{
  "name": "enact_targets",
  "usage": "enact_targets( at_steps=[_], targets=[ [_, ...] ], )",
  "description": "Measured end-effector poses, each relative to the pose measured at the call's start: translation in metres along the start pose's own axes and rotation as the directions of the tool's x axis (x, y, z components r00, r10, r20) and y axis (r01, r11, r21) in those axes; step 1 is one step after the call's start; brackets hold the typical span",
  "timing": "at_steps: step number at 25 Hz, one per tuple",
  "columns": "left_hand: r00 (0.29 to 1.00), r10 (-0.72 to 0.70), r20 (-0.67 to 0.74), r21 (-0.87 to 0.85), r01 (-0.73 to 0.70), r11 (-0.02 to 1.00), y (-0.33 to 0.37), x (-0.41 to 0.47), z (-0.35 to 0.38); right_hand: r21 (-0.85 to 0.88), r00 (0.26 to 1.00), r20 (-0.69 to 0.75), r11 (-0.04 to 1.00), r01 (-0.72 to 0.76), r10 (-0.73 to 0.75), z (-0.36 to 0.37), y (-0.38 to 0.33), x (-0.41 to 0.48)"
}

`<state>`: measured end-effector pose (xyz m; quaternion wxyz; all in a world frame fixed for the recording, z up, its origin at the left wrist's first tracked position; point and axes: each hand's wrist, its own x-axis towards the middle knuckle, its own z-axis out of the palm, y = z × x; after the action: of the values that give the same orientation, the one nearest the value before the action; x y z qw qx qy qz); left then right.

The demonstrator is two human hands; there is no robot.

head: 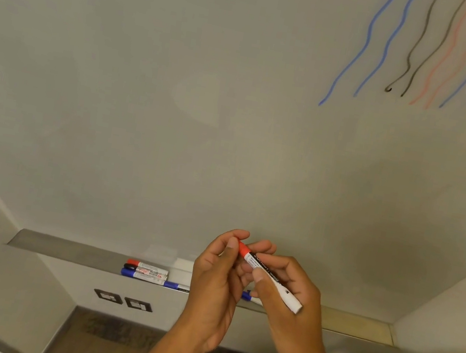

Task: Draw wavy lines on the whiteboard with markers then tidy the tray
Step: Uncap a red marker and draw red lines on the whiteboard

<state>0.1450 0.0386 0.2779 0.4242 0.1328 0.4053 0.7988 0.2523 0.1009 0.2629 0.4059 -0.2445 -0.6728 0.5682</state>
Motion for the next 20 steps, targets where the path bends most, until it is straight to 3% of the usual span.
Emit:
enact_targets(
  at_steps=[8, 10, 12, 14, 16, 20],
  targets=[
    [0.987, 0.046, -0.156, 0.004, -0.046, 0.999, -0.003, 0.023, -0.05, 0.089, 0.972, -0.121, 0.977, -0.192, 0.202, -0.001, 0.024, 0.001],
    [0.982, 0.063, -0.18, 0.074, -0.05, 0.996, -0.007, 0.029, -0.062, 0.071, 0.97, -0.094, 0.973, -0.22, 0.226, 0.002, 0.029, 0.003],
    [0.963, 0.169, -0.208, 0.285, -0.105, 0.953, -0.013, 0.036, -0.076, 0.04, 0.965, -0.071, 0.967, -0.251, 0.253, 0.008, 0.037, 0.006],
    [0.921, 0.343, -0.183, 0.6, -0.171, 0.782, -0.02, 0.043, -0.094, 0.001, 0.957, -0.064, 0.959, -0.284, 0.283, 0.013, 0.048, 0.009],
    [0.889, 0.455, -0.054, 0.821, -0.22, 0.528, -0.027, 0.05, -0.115, -0.023, 0.947, -0.064, 0.948, -0.316, 0.314, 0.019, 0.061, 0.012],
    [0.818, 0.404, 0.41, 0.896, -0.444, -0.012, -0.043, 0.064, -0.146, -0.044, 0.929, -0.05, 0.929, -0.368, 0.366, 0.03, 0.082, 0.017]
  ],
)
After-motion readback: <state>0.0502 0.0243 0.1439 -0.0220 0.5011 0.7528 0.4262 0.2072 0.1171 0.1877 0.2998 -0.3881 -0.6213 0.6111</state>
